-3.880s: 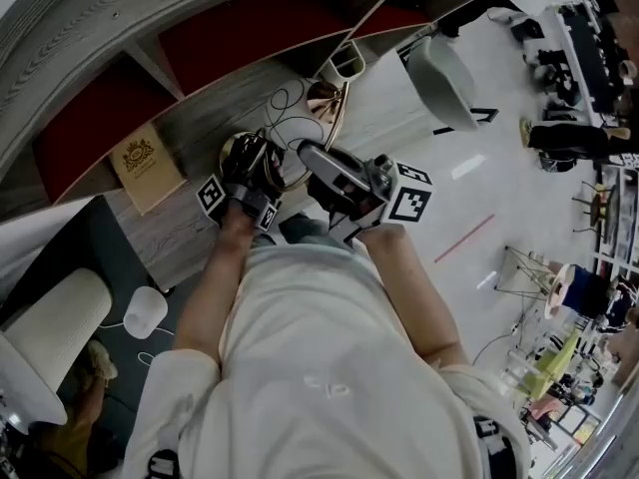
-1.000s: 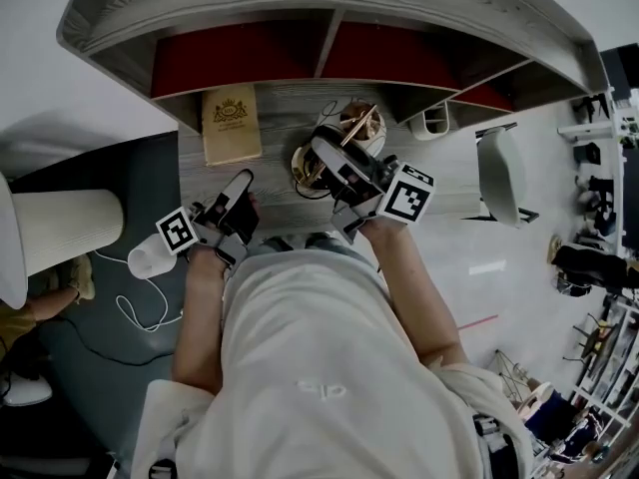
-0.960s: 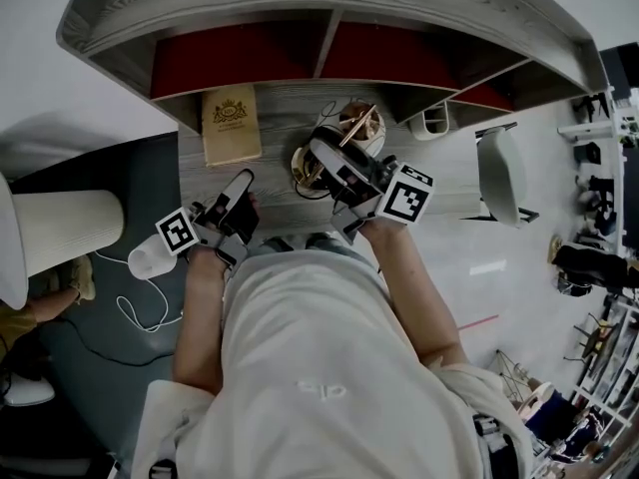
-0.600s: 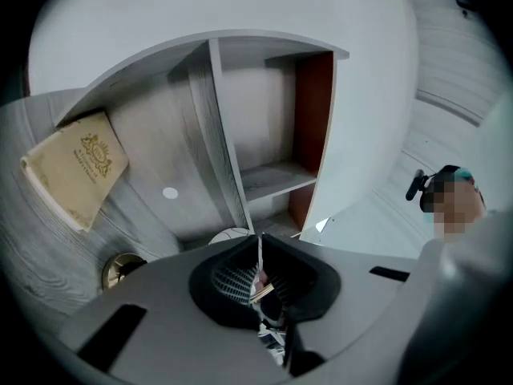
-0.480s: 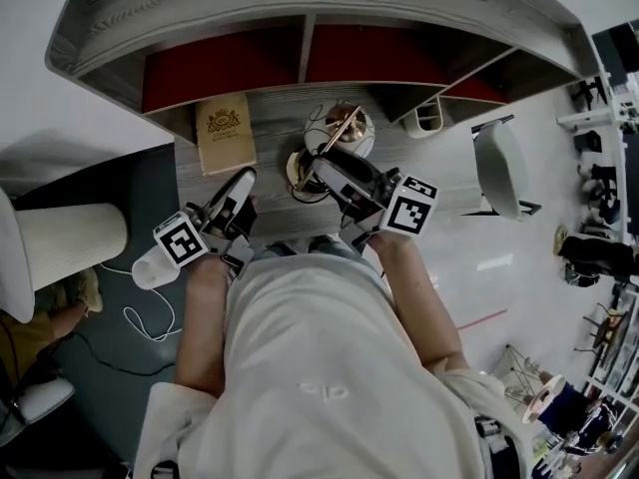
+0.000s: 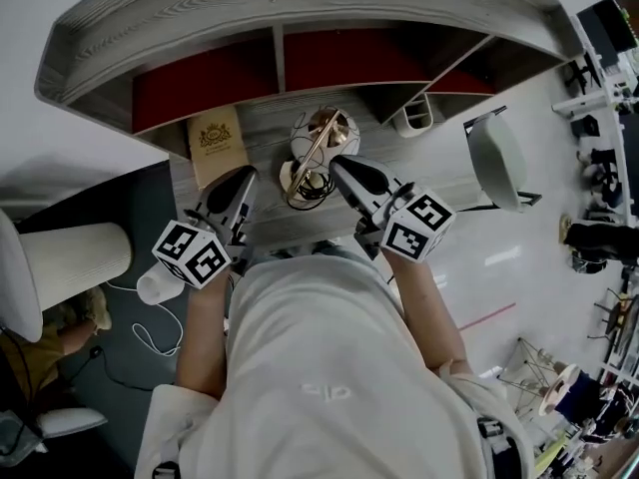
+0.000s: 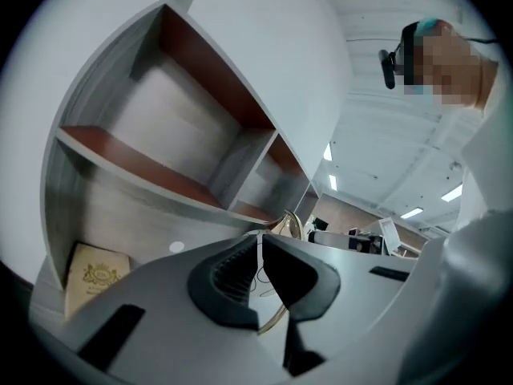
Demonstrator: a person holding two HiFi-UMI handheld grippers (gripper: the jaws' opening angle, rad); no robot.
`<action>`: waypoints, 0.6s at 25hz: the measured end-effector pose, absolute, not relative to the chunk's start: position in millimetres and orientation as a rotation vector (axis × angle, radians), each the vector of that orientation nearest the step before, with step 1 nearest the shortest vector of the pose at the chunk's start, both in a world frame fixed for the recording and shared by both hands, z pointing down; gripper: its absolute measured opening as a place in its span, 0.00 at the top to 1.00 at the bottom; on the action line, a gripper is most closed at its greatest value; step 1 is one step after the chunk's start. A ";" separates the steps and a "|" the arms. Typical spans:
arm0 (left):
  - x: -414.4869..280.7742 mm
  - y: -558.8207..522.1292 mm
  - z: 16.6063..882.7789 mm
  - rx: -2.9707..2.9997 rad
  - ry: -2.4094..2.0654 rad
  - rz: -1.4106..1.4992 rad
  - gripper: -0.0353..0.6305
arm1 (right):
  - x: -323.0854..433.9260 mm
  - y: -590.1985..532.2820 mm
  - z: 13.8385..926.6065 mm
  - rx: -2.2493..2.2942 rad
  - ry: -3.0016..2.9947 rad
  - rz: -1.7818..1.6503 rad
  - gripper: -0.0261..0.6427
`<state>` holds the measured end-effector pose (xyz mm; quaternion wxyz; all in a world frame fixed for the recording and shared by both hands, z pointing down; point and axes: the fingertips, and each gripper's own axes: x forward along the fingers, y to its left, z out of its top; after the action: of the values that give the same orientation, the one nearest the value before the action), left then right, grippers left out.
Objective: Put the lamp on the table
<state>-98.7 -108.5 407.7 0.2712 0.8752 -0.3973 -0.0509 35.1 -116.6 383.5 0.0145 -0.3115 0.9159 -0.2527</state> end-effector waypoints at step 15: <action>-66.4 -111.3 384.8 2.702 -1.144 0.132 0.82 | 72.3 -117.3 362.8 -1.390 3.027 -0.274 0.92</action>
<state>-66.4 -111.3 384.8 0.1020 0.9151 -0.3875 0.0447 72.3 -117.3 362.8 -0.1000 -0.4139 0.9011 -0.0815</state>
